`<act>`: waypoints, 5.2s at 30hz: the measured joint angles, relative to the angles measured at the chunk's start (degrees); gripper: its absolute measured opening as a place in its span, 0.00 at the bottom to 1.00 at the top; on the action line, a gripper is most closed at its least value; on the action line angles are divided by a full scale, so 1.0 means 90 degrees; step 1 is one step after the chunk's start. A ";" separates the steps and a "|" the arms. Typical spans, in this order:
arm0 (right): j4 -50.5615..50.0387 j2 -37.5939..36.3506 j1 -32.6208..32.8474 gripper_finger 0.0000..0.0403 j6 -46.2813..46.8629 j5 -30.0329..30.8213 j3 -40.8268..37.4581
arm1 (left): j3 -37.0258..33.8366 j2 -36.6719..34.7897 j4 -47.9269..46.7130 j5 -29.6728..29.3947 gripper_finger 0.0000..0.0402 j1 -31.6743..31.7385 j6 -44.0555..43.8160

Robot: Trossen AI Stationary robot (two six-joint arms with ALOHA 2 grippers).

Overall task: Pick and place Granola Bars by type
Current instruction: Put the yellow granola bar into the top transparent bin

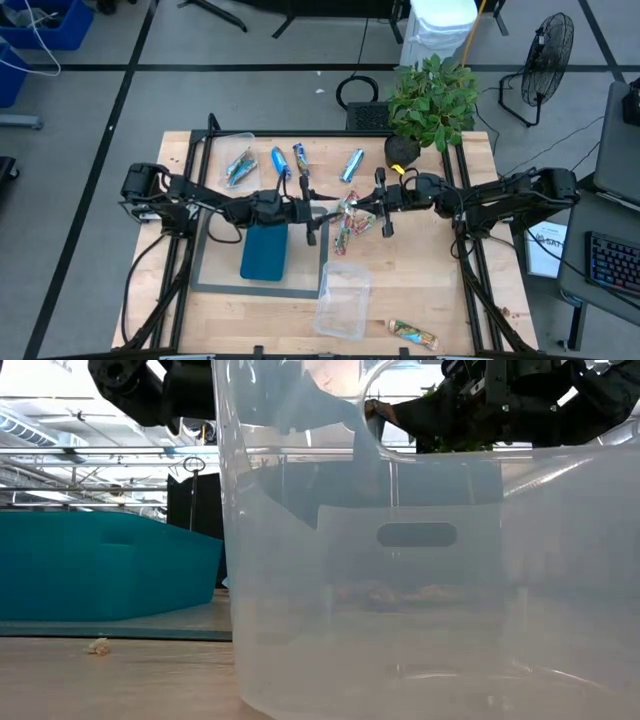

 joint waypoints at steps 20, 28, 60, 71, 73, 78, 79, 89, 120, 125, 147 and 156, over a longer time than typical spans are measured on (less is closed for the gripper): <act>0.0097 -0.0001 0.0000 0.00 0.0040 -0.0002 0.0000 | -0.0001 0.0000 -0.0004 0.0467 0.46 0.0150 -0.0685; 0.0209 0.0000 0.0012 0.00 0.0048 -0.0003 0.0000 | 0.0103 0.0095 0.0015 0.0464 0.46 0.0150 -0.0746; 0.0084 0.0002 0.0012 0.00 0.0049 -0.0024 -0.0005 | 0.0781 0.0427 -0.0744 -0.0349 0.39 0.0120 0.0235; -0.0056 0.0002 0.0015 0.00 0.0049 0.0014 -0.0005 | 0.0780 0.0427 -0.0706 -0.0372 0.03 0.0005 0.0743; -0.0051 0.0002 0.0015 0.00 0.0049 0.0041 -0.0005 | 0.0780 0.0427 -0.0668 -0.0477 0.03 0.0005 0.0736; -0.0092 0.0001 0.0010 0.02 0.0070 0.0202 -0.0005 | 0.0780 0.0387 -0.0680 -0.0529 0.02 0.0005 0.0757; -0.0146 0.0000 0.0007 0.03 0.0042 0.0200 -0.0005 | 0.0780 0.0350 -0.0692 -0.0543 0.02 0.0005 0.0757; -0.1218 -0.0733 0.0002 0.37 0.0046 0.0427 -0.0136 | 0.0570 -0.0793 -0.2063 -0.0566 0.01 -0.0027 0.0465; -0.2979 -0.5935 0.0002 0.37 0.0542 0.1392 -0.2560 | -0.4062 -0.7101 -0.1279 -0.3146 0.01 0.0044 -0.0437; -0.3686 -0.6366 0.0002 0.37 0.0542 0.1392 -0.2567 | -0.4197 -0.7748 -0.1801 -0.3352 0.01 0.0044 -0.0629; -0.4725 -0.6484 0.0002 0.36 0.0732 0.1370 -0.2584 | -0.2294 -0.8121 -0.6288 -0.5918 0.01 0.0243 -0.2866; -0.4821 -0.6484 0.0002 0.36 0.0719 0.1370 -0.2589 | -0.0990 -0.7864 -0.9855 -0.4553 0.01 0.1525 -0.5124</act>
